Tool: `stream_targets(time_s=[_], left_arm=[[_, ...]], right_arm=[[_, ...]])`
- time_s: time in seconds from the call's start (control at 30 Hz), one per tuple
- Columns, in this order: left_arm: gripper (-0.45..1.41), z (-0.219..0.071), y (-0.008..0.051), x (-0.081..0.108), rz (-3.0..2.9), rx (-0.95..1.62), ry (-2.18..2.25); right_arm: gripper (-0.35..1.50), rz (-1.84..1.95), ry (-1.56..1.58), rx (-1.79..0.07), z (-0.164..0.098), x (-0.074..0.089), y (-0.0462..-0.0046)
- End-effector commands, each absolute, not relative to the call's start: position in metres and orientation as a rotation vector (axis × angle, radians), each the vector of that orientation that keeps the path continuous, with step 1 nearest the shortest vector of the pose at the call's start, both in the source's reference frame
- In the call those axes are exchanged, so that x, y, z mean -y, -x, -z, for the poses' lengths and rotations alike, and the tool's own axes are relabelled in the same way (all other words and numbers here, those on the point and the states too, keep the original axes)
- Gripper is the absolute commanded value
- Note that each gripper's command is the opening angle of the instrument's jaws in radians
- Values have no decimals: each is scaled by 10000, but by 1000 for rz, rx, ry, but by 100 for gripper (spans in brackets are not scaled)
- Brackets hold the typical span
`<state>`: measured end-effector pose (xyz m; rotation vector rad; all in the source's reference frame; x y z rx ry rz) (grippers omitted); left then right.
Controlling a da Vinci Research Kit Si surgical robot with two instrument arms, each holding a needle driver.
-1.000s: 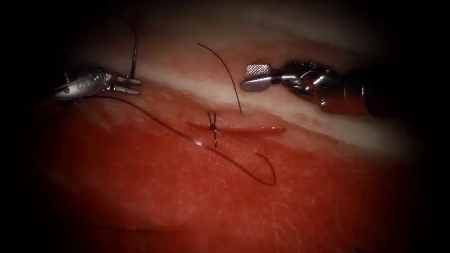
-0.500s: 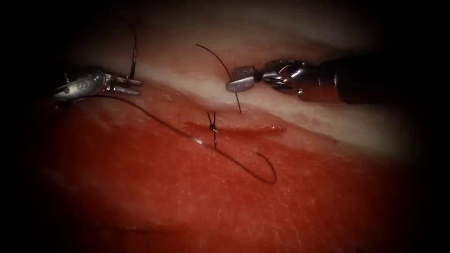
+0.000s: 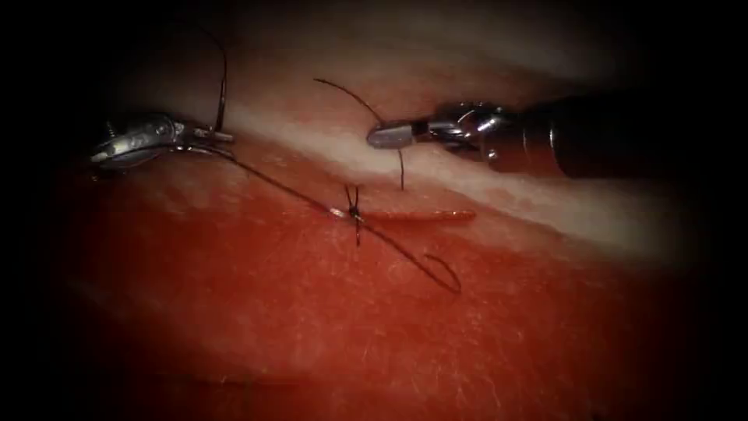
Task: Wound Closure
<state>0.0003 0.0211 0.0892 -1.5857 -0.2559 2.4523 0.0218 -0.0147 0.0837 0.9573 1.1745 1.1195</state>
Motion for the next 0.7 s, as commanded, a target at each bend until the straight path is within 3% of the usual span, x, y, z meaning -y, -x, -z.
stream_targets(time_s=[0.03, 0.23, 0.7], left_arm=[[-45, -899, 1, -215, -2454, 255, 1588], [-45, -901, 2, -213, -2461, 269, 1580], [-45, -899, 2, -210, -2476, 286, 1573]], right_arm=[[-35, -1124, -962, -1182, -838, 150, -222], [-35, -1102, -949, -1289, -805, 166, -200], [-35, -1026, -929, -1429, -749, 198, -206]])
